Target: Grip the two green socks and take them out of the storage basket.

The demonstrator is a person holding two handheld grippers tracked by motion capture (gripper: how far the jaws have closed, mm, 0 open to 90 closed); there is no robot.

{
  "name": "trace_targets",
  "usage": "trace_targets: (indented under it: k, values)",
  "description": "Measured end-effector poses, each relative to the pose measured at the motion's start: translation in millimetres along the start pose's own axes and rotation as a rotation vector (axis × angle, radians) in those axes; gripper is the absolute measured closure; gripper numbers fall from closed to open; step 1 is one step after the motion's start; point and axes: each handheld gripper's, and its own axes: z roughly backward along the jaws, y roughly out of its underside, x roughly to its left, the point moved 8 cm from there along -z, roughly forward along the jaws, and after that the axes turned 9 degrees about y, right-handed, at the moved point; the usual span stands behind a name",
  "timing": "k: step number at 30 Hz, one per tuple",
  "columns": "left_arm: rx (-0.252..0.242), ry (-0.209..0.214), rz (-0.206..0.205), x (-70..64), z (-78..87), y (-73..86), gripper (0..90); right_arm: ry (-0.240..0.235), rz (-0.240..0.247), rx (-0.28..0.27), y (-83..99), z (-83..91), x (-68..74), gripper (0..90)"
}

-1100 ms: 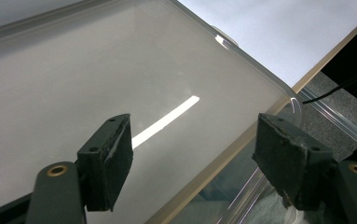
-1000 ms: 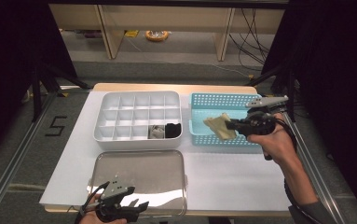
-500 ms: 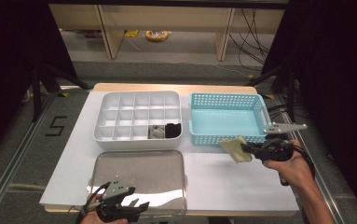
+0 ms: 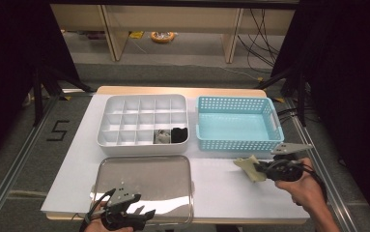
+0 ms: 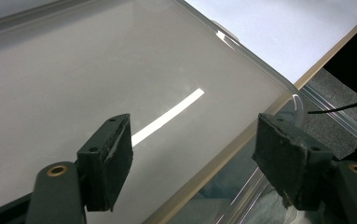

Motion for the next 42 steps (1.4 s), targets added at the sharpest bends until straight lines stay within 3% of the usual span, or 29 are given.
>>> trace_targets:
  k: [4, 7, 9, 11, 14, 16, 17, 18, 19, 20, 21, 23, 25, 27, 28, 33, 34, 35, 36, 39, 40, 41, 42]
  values:
    - [0.000, -0.001, -0.003, 0.5, 0.6, -0.3, 27.2, -0.052, 0.047, 0.050, 7.0, -20.8, 28.6, 83.2]
    - [0.006, -0.003, -0.015, 1.5, 1.7, 0.2, 27.2, -0.080, 0.101, 0.052, 11.0, -38.6, 44.7, 82.8]
    - [0.003, 0.003, -0.012, 1.4, 1.9, -0.3, 27.2, -0.110, 0.097, 0.085, 14.1, -44.2, 58.4, 82.2]
    - [0.001, 0.000, -0.011, 1.5, 2.0, 0.0, 27.2, -0.116, 0.109, 0.086, 16.2, -51.3, 68.8, 81.1]
    - [-0.001, 0.005, 0.000, 0.7, 2.3, 0.0, 27.2, -0.126, 0.147, 0.095, 20.8, -59.0, 73.3, 77.7]
    - [-0.008, 0.002, 0.004, 0.6, 2.3, -0.5, 27.2, -0.140, 0.080, 0.097, 23.2, -58.8, 77.4, 72.4]
    - [-0.006, 0.002, 0.004, 0.9, 2.4, -0.4, 27.1, -0.136, 0.080, 0.068, 22.7, -59.4, 75.9, 69.6]
    - [-0.006, 0.003, 0.003, 0.8, 2.4, -0.4, 27.1, -0.143, 0.033, 0.050, 21.7, -57.5, 77.9, 64.8]
    - [-0.007, 0.004, 0.003, 0.7, 2.6, -0.5, 27.2, -0.151, 0.041, 0.055, 22.1, -54.7, 77.7, 62.3]
    - [-0.010, 0.002, 0.002, 0.8, 3.1, -0.7, 27.1, -0.146, 0.020, 0.067, 21.9, -49.4, 77.1, 60.3]
    - [-0.011, 0.000, -0.009, 1.5, 4.0, -1.3, 27.1, -0.126, -0.022, 0.029, 17.3, -44.0, 74.0, 58.1]
    - [-0.014, 0.005, -0.012, 1.8, 5.3, -2.1, 27.2, -0.106, 0.000, -0.023, 10.0, -33.9, 61.7, 57.5]
    - [-0.021, 0.003, -0.012, 1.8, 6.2, -2.8, 27.1, -0.018, 0.009, -0.048, 6.7, -26.9, 45.9, 55.2]
    - [-0.014, 0.003, -0.016, 2.7, 6.8, -2.3, 27.1, 0.026, 0.012, -0.052, 6.9, -26.1, 33.5, 54.7]
    - [-0.017, 0.002, -0.015, 2.7, 6.0, -2.2, 27.1, 0.036, -0.009, -0.042, 8.0, -25.4, 30.3, 53.8]
    - [-0.012, 0.002, 0.000, 3.0, 2.9, -0.8, 27.1, 0.045, -0.074, 0.009, 18.9, -30.8, 15.1, 51.2]
    - [-0.010, 0.005, -0.003, 3.2, 2.5, -0.3, 27.1, 0.046, -0.039, -0.021, 19.1, -36.0, 10.7, 50.5]
    - [-0.011, 0.003, 0.005, 3.0, 2.4, 0.0, 27.1, 0.029, -0.087, 0.016, 22.0, -36.8, 13.0, 49.0]
    - [-0.011, 0.000, 0.005, 3.0, 2.7, -0.1, 27.1, 0.041, -0.073, 0.012, 22.9, -39.0, 10.8, 48.1]
    - [-0.014, 0.007, 0.001, 2.8, 2.0, -0.1, 27.1, 0.023, -0.101, 0.025, 23.4, -43.8, 13.6, 46.7]
    - [-0.004, 0.005, 0.001, 2.8, 2.3, 0.6, 27.1, 0.010, -0.085, 0.029, 24.2, -46.6, 14.8, 46.3]
    - [0.007, -0.004, -0.004, 4.2, 2.4, 1.3, 27.1, 0.010, -0.054, 0.007, 23.1, -50.7, 14.2, 46.1]
    - [0.001, -0.007, 0.000, 3.6, 2.3, 0.9, 27.0, 0.005, -0.064, -0.036, 20.9, -56.9, 17.1, 46.1]
